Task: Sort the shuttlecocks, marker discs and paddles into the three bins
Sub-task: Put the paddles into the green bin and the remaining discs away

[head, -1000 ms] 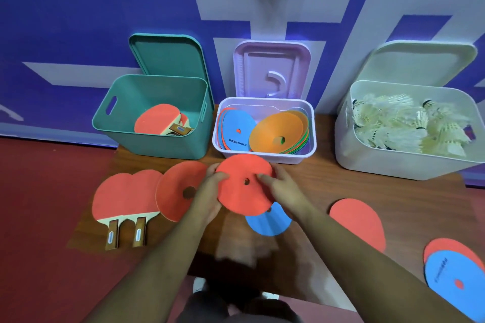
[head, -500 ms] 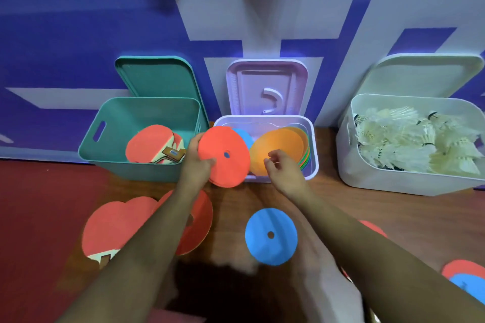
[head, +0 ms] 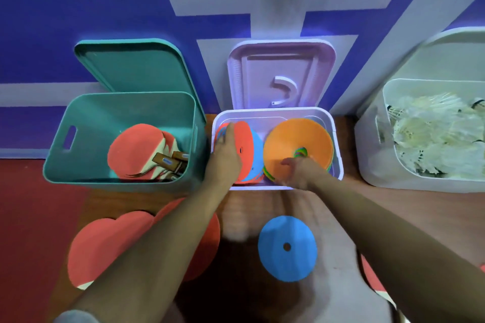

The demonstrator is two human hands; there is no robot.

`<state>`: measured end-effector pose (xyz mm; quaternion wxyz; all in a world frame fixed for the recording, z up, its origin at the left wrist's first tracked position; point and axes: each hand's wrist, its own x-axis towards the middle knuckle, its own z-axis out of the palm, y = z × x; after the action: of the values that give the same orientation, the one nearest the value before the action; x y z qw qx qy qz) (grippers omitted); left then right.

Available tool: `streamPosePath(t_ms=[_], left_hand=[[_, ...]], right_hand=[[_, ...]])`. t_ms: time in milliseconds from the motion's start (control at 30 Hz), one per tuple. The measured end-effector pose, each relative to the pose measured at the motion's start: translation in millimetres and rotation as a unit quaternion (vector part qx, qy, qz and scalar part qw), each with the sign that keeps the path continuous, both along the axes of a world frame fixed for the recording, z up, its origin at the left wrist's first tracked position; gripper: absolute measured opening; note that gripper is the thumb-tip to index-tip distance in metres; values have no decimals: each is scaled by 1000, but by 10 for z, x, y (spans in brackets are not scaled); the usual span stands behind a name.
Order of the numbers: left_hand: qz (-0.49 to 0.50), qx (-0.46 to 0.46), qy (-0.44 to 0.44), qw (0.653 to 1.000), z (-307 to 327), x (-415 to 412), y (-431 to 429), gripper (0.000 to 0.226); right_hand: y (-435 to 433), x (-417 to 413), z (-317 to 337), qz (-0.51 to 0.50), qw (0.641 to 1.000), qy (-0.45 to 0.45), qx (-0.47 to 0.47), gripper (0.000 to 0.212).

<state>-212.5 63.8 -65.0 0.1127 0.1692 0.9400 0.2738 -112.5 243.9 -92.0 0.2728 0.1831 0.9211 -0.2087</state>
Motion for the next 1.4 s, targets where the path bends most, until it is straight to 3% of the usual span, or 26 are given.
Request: streamPosePath(t_ms=[167,200,333,500,633,733,800,900,967,1100,1167,1267,1300,1400], left_hand=[[-78,-34,-43,995,-201,-91,4,72],[-93,-51,-31,994,-191,-89,6,73],[-134,-174,174,960,-256,-141,-38,58],[-173,-302,144,926,-349,-145,-99,53],[-141,-215,125,958,-205,-49,-126,48],[-123,-23,138,983,-89,239,-246,32],[-119,87,99,984,-22,549,-343,28],[-137,148,-10,979,-58,1059,-468,17],[-115,129,-96,980,-162,1357,-522,16],[10,18,-273,962,-421,1723,-525,19],[32,-41,-313,948,-517,1828,-487,18],[84,-2,-361,929,-602,1950,-438,10],[101,19,-373,922,-632,1973,-433,14],[127,54,-398,907,-714,2059,-496,18]], right_hand=[[-17,9,-29,-17,999,17,24,49],[-27,21,-32,-25,999,23,25,48],[-40,70,-54,-49,997,48,20,45],[-68,156,17,-65,990,124,-11,37],[-109,306,162,-85,970,224,-53,30],[-202,535,312,-127,948,286,-57,28],[-312,760,416,-164,924,338,-66,22],[-499,1175,392,-190,910,362,-64,10],[-598,1433,255,-238,920,303,-70,11],[-740,1838,-119,-296,943,99,-119,32],[-755,1953,-305,-355,919,42,-165,31],[-733,2062,-584,-447,862,39,-233,48],[-739,2077,-595,-467,845,46,-257,46],[-796,2119,-550,-467,825,43,-314,5]])
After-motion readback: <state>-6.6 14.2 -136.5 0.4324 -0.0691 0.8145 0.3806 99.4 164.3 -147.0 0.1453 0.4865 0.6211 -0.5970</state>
